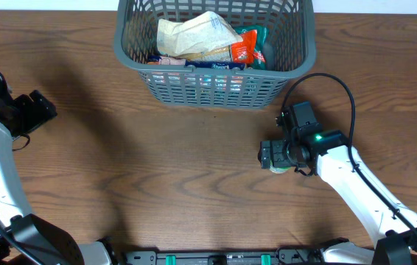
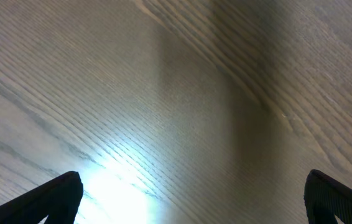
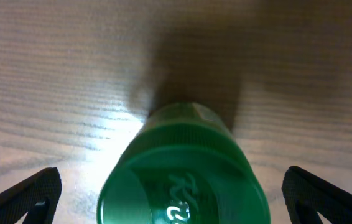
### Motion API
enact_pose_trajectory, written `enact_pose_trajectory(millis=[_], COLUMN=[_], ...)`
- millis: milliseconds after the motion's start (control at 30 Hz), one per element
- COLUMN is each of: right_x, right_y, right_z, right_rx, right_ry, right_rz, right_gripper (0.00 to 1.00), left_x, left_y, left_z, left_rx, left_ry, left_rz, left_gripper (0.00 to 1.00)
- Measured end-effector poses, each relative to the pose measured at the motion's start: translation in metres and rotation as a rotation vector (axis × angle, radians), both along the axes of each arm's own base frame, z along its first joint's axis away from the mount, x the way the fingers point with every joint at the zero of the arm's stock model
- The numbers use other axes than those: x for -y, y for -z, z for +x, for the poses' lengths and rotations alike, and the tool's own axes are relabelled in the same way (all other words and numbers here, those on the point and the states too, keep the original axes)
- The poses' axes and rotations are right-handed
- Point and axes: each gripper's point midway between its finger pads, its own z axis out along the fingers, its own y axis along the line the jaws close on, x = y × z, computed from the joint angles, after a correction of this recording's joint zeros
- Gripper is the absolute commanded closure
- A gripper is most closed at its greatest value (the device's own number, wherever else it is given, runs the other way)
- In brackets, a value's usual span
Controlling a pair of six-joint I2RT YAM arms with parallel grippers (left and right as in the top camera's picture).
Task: Pack container
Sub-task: 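Reach the right gripper down and grasp the green-capped bottle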
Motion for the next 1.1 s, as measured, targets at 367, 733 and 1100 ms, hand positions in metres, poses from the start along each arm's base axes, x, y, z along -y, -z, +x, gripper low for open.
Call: enact_pose_trajectory(millis=[367,733,1100], right_x=[0.006,0.011,0.011], right_y=[0.017,0.033,0.033], right_z=[-0.005,-0.01,-0.009], right_rx=[-0.065,-0.125,-0.122], right_ry=[0.006,0.019,0.009], right_rz=[-0.034,-0.054,-0.055], right_gripper=[0.01,0.02,0.23], left_x=[0.0,0.0,0.0], left_y=[0.0,0.0,0.0], left_z=[0.0,0.0,0.0], left_rx=[0.0,0.0,0.0], left_ry=[0.0,0.0,0.001], left_rz=[0.0,0.0,0.0], left_gripper=[0.01,0.01,0.01])
